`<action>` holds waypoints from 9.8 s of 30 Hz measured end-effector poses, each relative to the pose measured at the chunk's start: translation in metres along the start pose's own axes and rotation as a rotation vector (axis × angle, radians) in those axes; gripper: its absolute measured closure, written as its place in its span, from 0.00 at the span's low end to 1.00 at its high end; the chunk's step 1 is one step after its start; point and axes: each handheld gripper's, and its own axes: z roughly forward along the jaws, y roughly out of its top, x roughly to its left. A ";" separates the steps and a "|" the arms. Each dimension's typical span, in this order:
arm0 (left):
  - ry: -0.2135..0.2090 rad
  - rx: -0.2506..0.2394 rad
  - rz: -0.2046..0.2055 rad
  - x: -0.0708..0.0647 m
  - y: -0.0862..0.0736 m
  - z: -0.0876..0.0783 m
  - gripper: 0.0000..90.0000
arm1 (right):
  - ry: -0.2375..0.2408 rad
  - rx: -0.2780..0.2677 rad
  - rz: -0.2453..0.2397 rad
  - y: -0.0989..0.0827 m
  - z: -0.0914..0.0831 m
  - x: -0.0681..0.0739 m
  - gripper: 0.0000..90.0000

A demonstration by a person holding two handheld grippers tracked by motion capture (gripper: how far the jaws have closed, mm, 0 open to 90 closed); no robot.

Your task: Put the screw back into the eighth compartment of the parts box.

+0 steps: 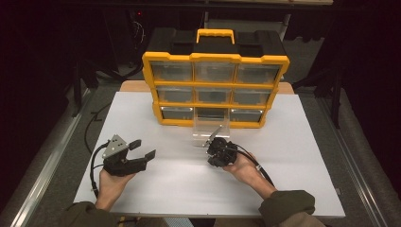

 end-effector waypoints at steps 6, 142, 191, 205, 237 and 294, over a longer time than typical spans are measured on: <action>0.000 -0.001 0.000 0.000 0.000 0.000 0.34 | 0.006 -0.011 -0.004 -0.001 -0.006 0.003 0.99; -0.005 -0.012 -0.006 0.000 0.000 -0.003 0.34 | -0.085 -0.167 0.075 0.026 -0.105 -0.035 0.76; -0.006 -0.013 -0.005 -0.001 0.000 -0.002 0.34 | -0.011 -0.152 0.047 -0.009 -0.056 -0.006 0.79; -0.007 -0.013 -0.006 0.000 0.000 -0.002 0.34 | -0.003 -0.108 0.048 -0.005 -0.037 -0.006 0.82; -0.004 -0.014 -0.006 0.000 0.000 -0.002 0.34 | -0.039 -0.040 0.042 0.003 -0.006 -0.008 0.84; -0.007 -0.015 -0.004 -0.001 0.000 -0.002 0.34 | -0.031 0.020 0.025 0.010 0.007 -0.011 0.99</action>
